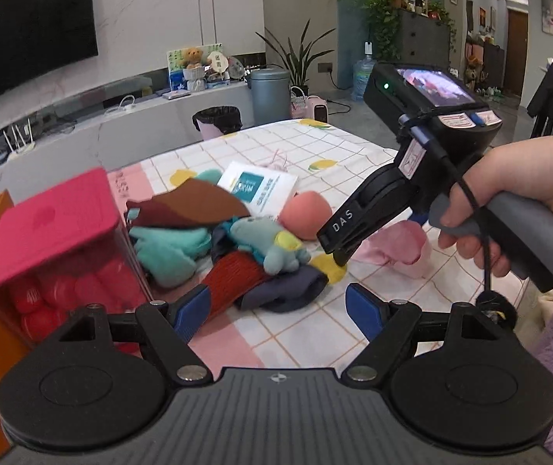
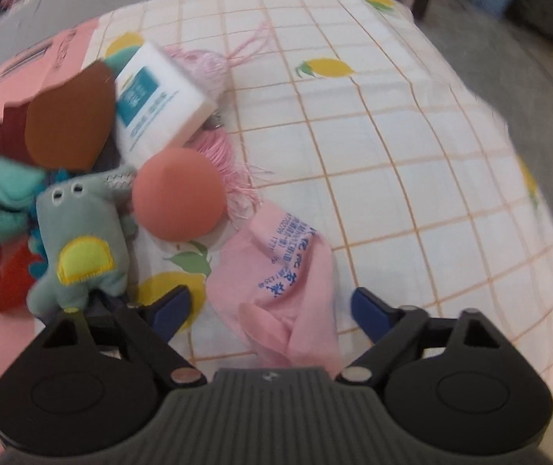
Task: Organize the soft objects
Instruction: 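Grasp the pink fabric with printed tag using right tool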
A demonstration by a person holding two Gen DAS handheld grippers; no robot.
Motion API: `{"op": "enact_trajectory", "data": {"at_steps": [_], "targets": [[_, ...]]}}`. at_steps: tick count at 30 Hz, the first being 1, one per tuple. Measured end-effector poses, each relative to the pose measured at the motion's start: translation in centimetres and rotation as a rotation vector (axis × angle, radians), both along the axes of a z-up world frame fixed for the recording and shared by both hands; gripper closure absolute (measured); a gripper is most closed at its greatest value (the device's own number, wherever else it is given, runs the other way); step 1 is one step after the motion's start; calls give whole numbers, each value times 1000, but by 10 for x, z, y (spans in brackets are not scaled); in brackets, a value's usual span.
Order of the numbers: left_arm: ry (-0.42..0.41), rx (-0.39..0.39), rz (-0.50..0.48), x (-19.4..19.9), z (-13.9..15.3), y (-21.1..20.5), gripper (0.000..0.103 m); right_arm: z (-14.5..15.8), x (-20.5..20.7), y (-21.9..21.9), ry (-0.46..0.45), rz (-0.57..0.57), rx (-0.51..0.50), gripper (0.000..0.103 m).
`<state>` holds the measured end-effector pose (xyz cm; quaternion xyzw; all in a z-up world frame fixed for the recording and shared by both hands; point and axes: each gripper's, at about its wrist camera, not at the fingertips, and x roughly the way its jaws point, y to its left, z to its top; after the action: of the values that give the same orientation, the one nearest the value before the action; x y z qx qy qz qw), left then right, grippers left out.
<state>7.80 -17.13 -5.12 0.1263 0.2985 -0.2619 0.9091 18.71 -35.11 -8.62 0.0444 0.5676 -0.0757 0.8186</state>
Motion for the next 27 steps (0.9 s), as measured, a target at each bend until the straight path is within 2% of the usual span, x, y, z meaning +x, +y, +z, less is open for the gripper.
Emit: {"op": "enact_trajectory", "data": {"at_steps": [3,6,8,10,12,13,14,16,23,27], "targets": [[16,-23,4,-1,-7,10,10,3,-2,2,3,16,-8,24],[32,-78,-14,1,-6,14,10,5,-4,2,-12,46,7,36],[35,-119,-27,1,-6,15,10,7,-5,2,-15,43,-1,50],[33,-146,-28,1,-5,13,10,8,-5,3,-20,56,-1,57],[31,-155,-29,4,-6,9,10,9,-5,5,-25,78,-5,70],[33,-151,-31,7,-8,6,10,10,-6,6,-25,87,-12,81],[33,-151,-33,10,-9,4,10,10,-6,8,-23,98,-23,88],[30,-154,-27,17,-13,1,10,10,-8,10,-21,121,-35,91],[89,-131,110,48,-26,-10,10,10,-9,11,-22,145,-42,92],[23,-90,125,49,-22,-25,10,10,-9,9,-24,135,-34,91]]}}
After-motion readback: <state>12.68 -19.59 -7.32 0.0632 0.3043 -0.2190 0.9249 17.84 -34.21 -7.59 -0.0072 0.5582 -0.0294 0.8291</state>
